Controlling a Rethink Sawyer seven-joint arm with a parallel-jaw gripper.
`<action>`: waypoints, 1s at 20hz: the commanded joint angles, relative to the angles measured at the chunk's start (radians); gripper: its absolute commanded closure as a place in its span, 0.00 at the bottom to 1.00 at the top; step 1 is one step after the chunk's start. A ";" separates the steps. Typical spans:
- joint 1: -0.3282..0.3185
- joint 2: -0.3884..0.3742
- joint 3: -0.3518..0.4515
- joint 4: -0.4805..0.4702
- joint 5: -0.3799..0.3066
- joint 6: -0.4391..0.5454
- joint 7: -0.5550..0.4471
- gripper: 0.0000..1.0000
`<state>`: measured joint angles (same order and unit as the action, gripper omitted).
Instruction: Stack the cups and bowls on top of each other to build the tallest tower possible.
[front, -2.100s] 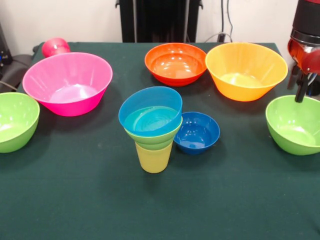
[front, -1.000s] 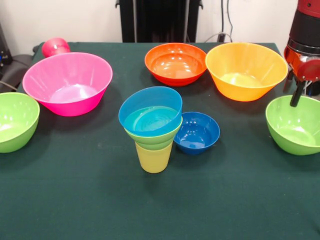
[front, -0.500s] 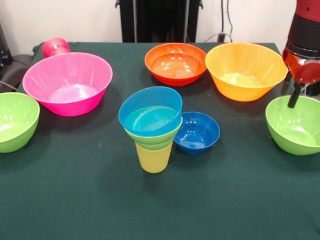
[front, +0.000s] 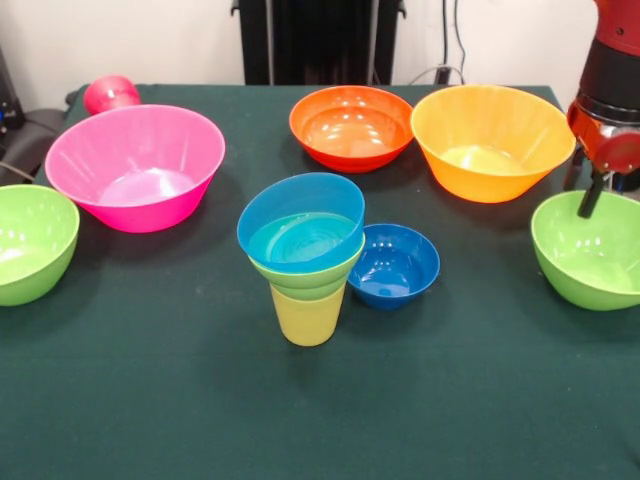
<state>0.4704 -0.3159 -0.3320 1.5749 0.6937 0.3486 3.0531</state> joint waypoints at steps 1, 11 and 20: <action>0.037 0.069 0.096 -0.056 -0.024 -0.015 0.090 0.00; 0.031 0.086 0.107 -0.070 -0.019 -0.036 0.072 0.00; 0.010 0.086 0.112 -0.061 -0.028 -0.045 0.057 0.00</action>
<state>0.5060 -0.2730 -0.3322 1.5416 0.6937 0.3484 3.0531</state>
